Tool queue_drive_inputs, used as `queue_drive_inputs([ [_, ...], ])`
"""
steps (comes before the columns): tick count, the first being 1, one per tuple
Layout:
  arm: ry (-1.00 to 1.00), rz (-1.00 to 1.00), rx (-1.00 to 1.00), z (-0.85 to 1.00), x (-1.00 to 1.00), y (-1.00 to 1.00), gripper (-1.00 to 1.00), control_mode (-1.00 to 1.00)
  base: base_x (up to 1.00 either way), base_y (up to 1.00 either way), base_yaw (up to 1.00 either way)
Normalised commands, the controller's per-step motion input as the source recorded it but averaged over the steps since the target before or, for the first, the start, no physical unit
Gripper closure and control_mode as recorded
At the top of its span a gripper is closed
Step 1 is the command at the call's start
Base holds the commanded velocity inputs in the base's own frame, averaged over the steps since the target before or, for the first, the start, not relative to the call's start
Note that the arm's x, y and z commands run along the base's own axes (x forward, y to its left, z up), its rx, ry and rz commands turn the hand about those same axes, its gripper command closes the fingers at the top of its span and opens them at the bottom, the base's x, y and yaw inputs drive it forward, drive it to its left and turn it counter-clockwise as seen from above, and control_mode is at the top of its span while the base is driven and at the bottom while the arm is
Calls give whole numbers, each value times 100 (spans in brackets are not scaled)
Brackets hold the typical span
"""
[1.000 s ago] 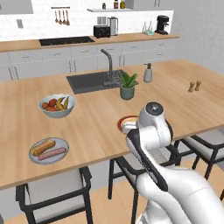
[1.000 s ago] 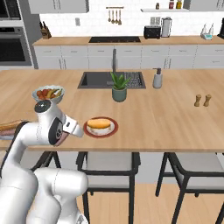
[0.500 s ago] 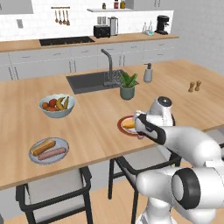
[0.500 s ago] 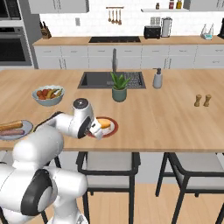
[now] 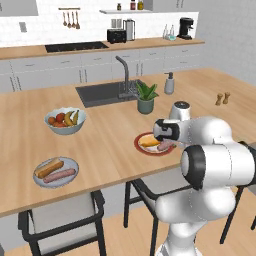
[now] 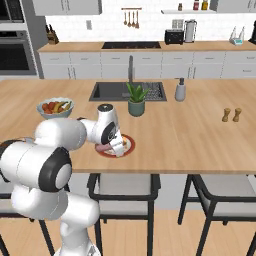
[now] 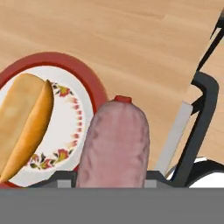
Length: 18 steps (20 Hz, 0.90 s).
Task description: Place one bun and one sausage from the bowl on each plate.
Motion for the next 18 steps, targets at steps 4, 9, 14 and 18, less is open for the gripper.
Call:
queue_drive_inputs([
  [4,0,-10,2,-51,20,6,100,-100,0,0,0],
  [9,0,-11,0,-9,40,22,100,-100,0,0,0],
  [14,1,-8,0,-2,35,2,100,-100,0,0,0],
  [18,5,-4,0,-12,22,0,100,-100,0,0,0],
])
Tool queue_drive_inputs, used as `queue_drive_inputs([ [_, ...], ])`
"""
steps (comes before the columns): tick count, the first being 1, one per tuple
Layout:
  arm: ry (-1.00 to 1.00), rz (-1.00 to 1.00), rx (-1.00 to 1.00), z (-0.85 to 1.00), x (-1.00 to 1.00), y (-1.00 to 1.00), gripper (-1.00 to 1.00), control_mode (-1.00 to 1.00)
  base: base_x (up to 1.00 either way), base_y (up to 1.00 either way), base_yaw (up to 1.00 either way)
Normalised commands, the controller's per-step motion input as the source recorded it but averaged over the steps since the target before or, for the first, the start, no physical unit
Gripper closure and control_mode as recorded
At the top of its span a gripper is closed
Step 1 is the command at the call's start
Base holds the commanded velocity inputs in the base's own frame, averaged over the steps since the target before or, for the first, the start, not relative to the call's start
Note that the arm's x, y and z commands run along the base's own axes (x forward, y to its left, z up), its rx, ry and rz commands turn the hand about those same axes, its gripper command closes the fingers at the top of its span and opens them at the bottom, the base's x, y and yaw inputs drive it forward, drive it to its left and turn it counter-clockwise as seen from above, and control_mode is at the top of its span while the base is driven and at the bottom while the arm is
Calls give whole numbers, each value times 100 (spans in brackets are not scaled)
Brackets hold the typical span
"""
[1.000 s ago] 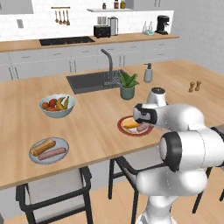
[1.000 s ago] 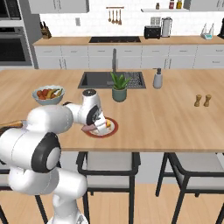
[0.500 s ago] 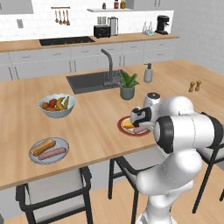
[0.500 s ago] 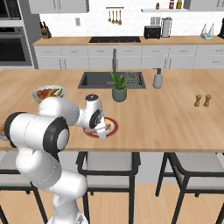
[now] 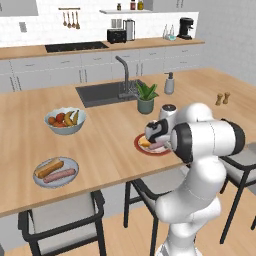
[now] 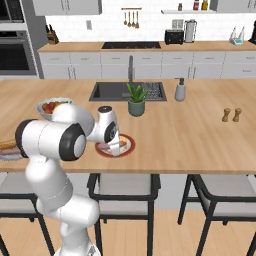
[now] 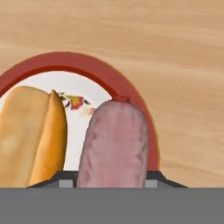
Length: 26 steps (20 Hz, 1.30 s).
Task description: Place one bun and one sausage from the bowl on each plate.
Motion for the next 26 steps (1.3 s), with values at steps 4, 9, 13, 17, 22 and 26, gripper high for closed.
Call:
queue_drive_inputs([
  [4,2,-2,0,-24,19,5,-100,-100,0,0,0],
  [9,0,-5,2,-2,33,1,-100,-100,0,0,0],
  [13,0,-4,5,0,14,0,-100,-100,0,0,0],
  [17,-28,-3,13,51,-30,-4,-100,-100,0,0,0],
  [22,-45,-3,12,92,-63,-5,-100,-100,0,0,0],
  [26,-54,-8,9,100,-85,-3,-100,-100,0,0,0],
])
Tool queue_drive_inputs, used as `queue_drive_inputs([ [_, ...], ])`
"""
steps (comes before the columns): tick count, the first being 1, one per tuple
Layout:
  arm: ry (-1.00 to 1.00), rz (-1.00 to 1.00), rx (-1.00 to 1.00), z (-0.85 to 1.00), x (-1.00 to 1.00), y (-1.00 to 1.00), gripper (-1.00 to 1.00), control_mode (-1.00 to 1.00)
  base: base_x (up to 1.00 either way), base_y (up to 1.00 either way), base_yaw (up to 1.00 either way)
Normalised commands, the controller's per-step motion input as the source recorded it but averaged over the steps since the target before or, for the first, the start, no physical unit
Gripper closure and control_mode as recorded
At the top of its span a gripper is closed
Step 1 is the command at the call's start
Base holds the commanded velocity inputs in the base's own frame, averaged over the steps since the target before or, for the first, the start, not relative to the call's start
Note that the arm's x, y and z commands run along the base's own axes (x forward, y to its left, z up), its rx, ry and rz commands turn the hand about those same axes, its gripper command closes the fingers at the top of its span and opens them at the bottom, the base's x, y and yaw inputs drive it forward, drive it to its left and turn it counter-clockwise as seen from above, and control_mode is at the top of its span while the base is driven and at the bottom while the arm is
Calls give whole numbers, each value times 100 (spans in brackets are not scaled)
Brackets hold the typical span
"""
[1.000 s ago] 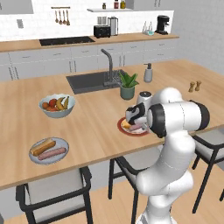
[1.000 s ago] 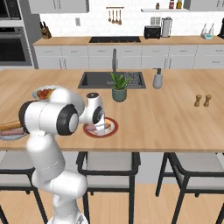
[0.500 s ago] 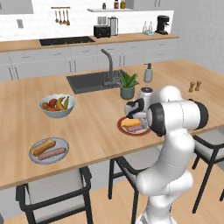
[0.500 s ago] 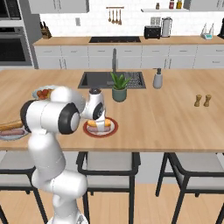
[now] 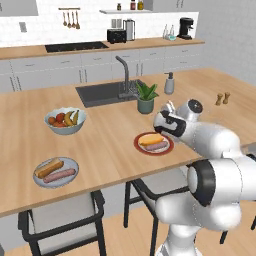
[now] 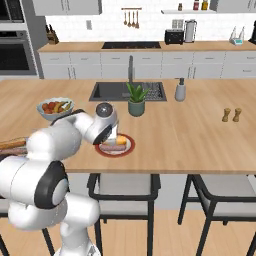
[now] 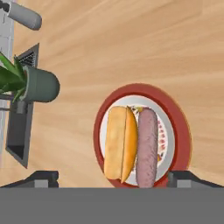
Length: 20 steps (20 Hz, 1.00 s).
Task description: Place one bun and one sausage from the bowl on each plate.
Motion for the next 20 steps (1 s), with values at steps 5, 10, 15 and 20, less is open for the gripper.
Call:
queue_drive_inputs([
  [5,-55,-5,6,100,-100,-5,-100,-100,0,0,0],
  [10,-47,-5,5,100,-100,-11,-100,-100,0,0,0],
  [15,-54,0,3,100,-99,-18,-100,-100,0,0,0],
  [20,-21,1,4,38,-23,-7,-100,-100,0,0,0],
])
